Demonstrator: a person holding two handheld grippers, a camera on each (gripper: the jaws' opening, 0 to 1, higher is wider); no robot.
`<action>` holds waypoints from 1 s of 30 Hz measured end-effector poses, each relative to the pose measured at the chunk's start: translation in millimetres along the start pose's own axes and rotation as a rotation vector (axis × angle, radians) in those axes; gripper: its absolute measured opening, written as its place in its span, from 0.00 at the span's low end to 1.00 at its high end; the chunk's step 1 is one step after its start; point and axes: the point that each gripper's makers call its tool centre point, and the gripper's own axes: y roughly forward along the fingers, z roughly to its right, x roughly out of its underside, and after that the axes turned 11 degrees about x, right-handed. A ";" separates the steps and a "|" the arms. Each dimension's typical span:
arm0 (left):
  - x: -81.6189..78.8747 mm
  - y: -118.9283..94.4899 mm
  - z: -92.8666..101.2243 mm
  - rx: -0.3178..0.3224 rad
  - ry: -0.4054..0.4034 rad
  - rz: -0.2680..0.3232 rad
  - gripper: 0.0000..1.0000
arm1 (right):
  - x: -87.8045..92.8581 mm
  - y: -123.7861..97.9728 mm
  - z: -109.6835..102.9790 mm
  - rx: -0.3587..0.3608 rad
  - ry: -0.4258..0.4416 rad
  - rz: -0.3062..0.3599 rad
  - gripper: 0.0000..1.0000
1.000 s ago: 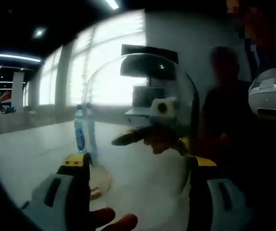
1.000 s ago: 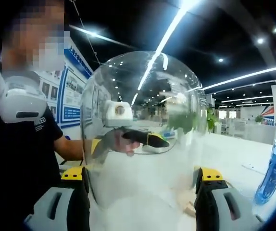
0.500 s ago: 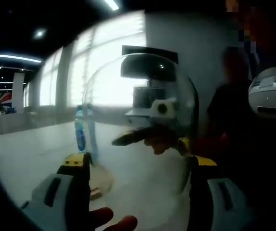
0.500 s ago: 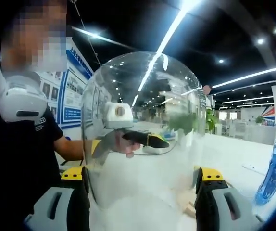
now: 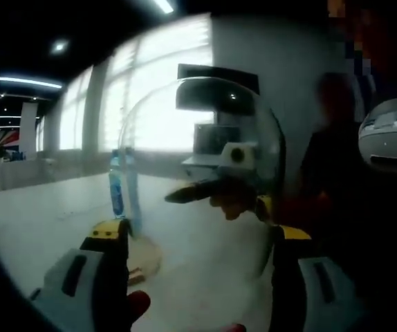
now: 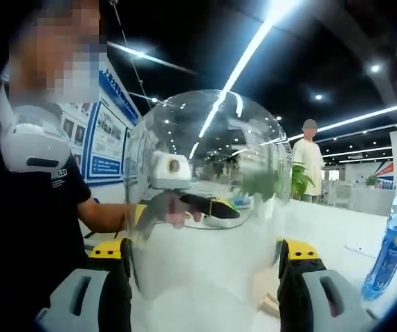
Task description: Open the cover put in the Mizone put the cover back on
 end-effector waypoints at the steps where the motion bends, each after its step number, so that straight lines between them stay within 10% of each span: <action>1: -0.2 -0.3 0.1 -0.001 -0.002 0.001 0.74 | -0.4 -1.0 0.1 0.001 0.003 0.004 0.81; 6: -3.1 -5.3 1.0 -0.013 -0.004 0.018 0.72 | -5.7 -11.3 2.8 0.008 0.029 0.044 0.75; 9: -25.2 -18.3 0.2 -0.018 -0.045 0.134 0.66 | -10.6 -18.9 4.3 0.018 0.034 0.071 0.71; 30: -22.2 -50.1 -5.7 -0.132 0.059 0.083 0.61 | -22.0 -52.2 21.1 0.126 0.020 0.124 0.61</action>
